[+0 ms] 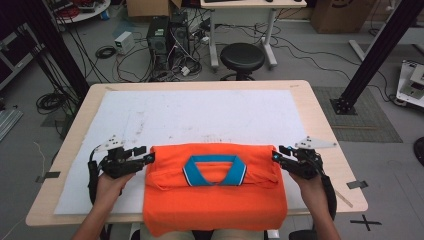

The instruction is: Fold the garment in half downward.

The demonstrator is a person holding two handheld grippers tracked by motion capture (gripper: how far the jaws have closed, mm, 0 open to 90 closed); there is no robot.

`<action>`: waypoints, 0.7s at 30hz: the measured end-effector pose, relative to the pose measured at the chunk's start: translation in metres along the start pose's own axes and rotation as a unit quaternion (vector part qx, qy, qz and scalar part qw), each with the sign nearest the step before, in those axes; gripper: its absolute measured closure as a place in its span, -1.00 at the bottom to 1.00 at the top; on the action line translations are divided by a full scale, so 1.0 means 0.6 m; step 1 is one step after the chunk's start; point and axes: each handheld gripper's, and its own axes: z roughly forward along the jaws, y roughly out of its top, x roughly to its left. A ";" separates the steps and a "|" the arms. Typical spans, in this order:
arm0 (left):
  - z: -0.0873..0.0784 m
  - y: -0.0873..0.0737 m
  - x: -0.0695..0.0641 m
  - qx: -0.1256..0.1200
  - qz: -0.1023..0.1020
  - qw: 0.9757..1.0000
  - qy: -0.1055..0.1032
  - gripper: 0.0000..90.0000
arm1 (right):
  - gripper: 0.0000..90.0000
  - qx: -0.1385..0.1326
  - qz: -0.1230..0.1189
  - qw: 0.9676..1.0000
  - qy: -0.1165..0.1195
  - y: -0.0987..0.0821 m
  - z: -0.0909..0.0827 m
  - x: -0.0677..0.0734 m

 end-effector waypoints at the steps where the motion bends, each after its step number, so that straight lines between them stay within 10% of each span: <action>1: 0.008 0.004 0.004 0.004 -0.005 1.000 0.005 -0.05 | 0.36 0.005 -0.002 1.000 -0.009 0.005 0.011 -0.005; 15: 0.088 0.004 0.050 0.087 -0.031 0.995 0.048 -0.04 | 0.22 0.115 0.026 0.993 -0.026 0.018 0.120 -0.054; 21: 0.091 0.003 0.039 0.097 -0.002 0.994 0.042 0.52 | 0.45 0.125 0.020 0.992 -0.022 0.012 0.127 -0.060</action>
